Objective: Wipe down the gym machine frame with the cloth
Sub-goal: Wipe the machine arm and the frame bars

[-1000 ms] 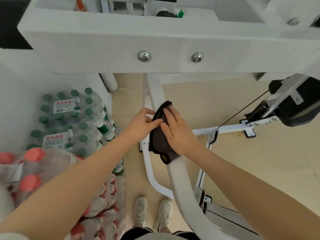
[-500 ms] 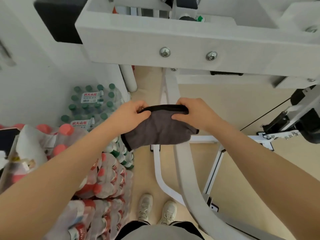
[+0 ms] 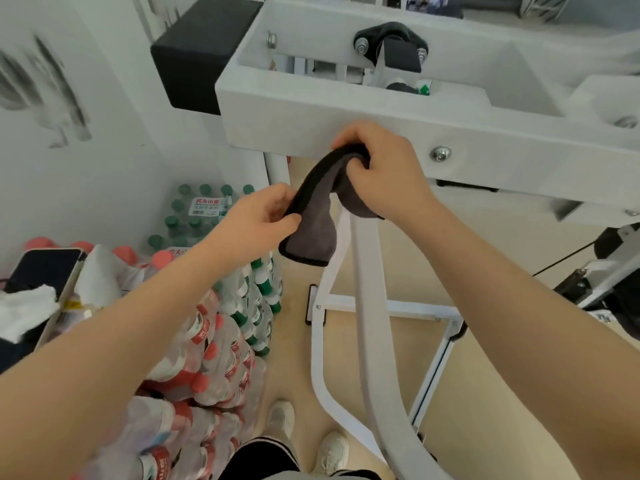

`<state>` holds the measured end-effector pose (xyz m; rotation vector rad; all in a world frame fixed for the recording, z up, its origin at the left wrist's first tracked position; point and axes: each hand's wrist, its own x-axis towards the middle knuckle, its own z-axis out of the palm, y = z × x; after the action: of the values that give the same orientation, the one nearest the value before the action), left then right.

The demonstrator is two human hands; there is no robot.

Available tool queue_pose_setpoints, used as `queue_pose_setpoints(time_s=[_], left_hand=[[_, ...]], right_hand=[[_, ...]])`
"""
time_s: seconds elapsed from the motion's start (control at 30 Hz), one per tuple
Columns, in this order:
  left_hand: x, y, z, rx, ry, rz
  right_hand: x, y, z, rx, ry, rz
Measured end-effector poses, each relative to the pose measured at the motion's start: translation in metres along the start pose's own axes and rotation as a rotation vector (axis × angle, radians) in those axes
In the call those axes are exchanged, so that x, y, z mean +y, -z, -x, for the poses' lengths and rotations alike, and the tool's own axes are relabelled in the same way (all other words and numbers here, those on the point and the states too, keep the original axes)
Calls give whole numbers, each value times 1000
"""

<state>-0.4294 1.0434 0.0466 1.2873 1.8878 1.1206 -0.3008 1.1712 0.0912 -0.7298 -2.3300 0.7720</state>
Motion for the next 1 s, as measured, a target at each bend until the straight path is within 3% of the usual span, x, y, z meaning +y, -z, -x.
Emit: queue_pose_setpoints(time_s=[0.23,0.37,0.47,0.53,0.6,0.67,0.73,0.83,1.0], left_hand=[[28,49,-25,337,-340,-473],[36,81,-48,474,-469,-747],[35,95,-65,450,-415,-705],[32,101,-74,453,-386,-661],[29,104,-80,458,-389,-639],[26,106,-84,429,-399,-611],[26,106,-87,389,-405,-537],[29,109,-93,210,-412,-396],[31,131,-102,-41,-521,-449]], right_hand=[[-42,-11,-72,161,242,397],[-63,-21,-123,138,338,595],[-67,-35,-149,11,340,744],[-66,-42,-157,-55,192,809],[-67,-40,-151,-15,63,752],[-67,-37,-126,39,72,607],[-67,-40,-94,-11,120,536],[-62,-49,-77,-128,157,619],[-53,-44,-107,-195,173,568]])
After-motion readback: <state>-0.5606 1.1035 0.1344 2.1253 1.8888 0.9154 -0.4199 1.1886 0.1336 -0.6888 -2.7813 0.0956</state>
